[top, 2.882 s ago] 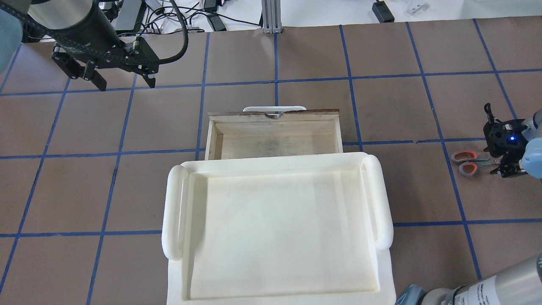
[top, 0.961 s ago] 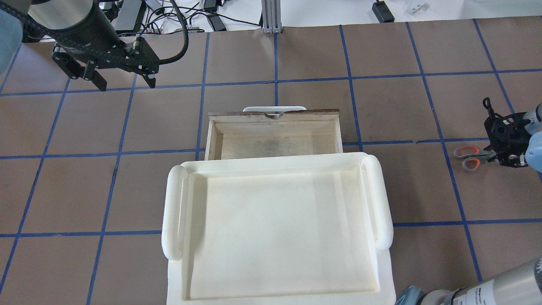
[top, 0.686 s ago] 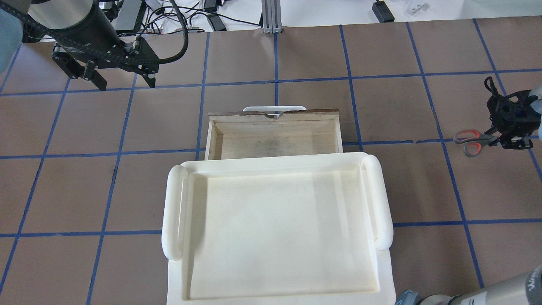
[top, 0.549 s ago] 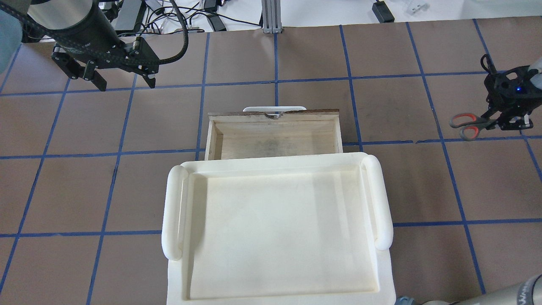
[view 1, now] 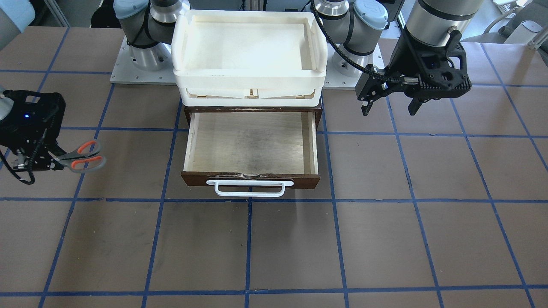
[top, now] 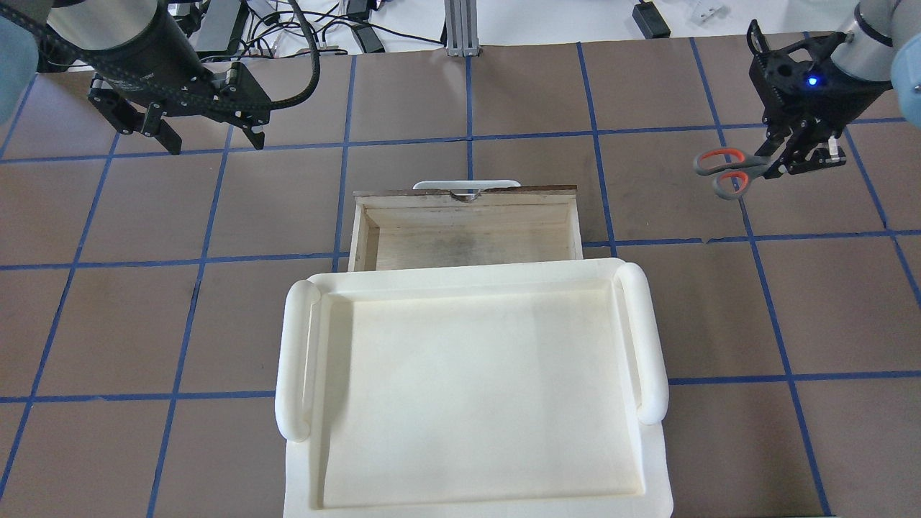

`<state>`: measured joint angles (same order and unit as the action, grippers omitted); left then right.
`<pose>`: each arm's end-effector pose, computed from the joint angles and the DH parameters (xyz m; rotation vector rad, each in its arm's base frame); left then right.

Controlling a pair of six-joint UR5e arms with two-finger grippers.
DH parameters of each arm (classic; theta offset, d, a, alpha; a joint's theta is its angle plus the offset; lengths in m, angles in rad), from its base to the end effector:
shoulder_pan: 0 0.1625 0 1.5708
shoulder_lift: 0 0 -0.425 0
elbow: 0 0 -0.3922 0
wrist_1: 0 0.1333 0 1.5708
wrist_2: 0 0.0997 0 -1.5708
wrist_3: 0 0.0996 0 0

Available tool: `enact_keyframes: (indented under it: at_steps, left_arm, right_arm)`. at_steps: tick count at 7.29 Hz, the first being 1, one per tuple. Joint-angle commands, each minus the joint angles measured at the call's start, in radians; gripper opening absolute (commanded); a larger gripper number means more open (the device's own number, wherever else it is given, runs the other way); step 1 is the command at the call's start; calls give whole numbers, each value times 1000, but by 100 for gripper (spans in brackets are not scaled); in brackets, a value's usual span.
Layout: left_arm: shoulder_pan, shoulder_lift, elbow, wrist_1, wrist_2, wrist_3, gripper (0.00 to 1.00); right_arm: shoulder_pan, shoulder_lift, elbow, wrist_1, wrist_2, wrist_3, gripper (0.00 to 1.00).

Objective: Put scissors in drawer and close it
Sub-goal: 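Lift the scissors with the right gripper and carry them over the drawer, then lower the scissors into the drawer and open the right gripper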

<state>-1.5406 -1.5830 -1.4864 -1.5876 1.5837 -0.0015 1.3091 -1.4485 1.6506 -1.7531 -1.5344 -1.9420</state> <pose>-0.1168 -0.5052 0.5218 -0.0501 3.1263 -0.0863 -0.0058 -0.5510 0.4041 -2.3137 2.0741 -0.0365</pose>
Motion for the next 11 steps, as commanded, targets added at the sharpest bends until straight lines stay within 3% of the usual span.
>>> enact_keyframes:
  at_steps: [1,3,7,11]
  left_arm:
    - [-1,1,0,0,1,0,100]
    - [0,2,0,0,1,0,100]
    - [0,2,0,0,-1,0,100]
    - [0,2,0,0,-1,0,100]
  right_arm:
    - [190,-13,-6,15,2,186,8]
    - [391,-4,-14,-12,2,443,8]
    - [663,106,-14,-162,-4,748,9]
    - [717,137,-9,-180,-4,795,13]
